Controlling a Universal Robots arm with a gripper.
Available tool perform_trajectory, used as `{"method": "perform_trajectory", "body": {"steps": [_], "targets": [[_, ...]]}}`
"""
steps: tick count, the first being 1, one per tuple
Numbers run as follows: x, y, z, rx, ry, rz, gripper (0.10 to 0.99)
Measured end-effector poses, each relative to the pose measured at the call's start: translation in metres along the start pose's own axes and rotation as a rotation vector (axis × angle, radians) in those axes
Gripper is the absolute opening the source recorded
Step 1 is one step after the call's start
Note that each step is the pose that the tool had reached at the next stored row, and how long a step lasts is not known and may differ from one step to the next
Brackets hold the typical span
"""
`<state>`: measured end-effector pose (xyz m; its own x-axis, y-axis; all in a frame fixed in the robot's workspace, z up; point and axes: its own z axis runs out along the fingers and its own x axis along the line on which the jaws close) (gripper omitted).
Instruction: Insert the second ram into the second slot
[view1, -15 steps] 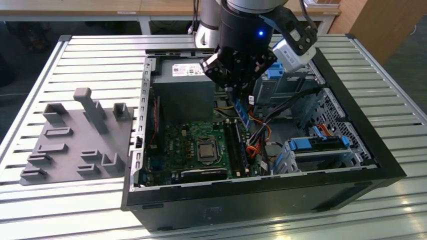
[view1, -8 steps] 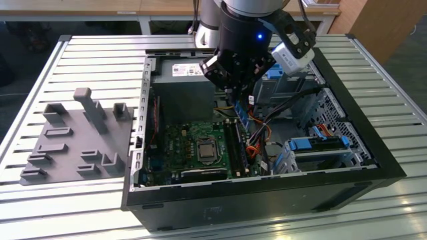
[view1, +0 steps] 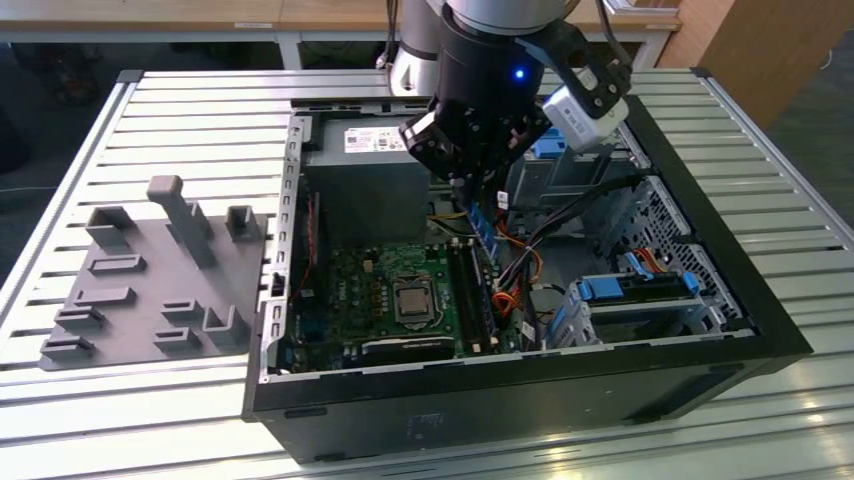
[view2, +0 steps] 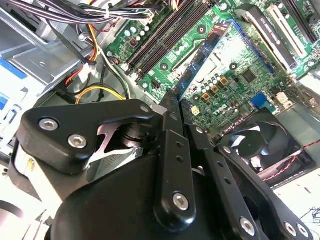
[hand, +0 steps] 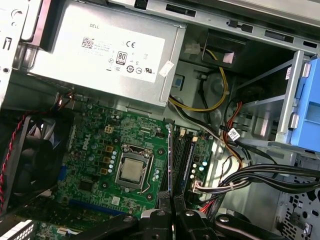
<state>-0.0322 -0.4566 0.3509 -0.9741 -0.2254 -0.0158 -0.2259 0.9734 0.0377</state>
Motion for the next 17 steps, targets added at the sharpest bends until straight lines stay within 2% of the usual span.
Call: {"method": "perform_trajectory", "body": {"steps": [8,17], "targets": [[0.0000,-0.0001,0.0015,0.001,-0.0010,0.027,0.137],[0.0001,-0.0002,0.0039,0.004,-0.0056,0.158,0.137]]}}
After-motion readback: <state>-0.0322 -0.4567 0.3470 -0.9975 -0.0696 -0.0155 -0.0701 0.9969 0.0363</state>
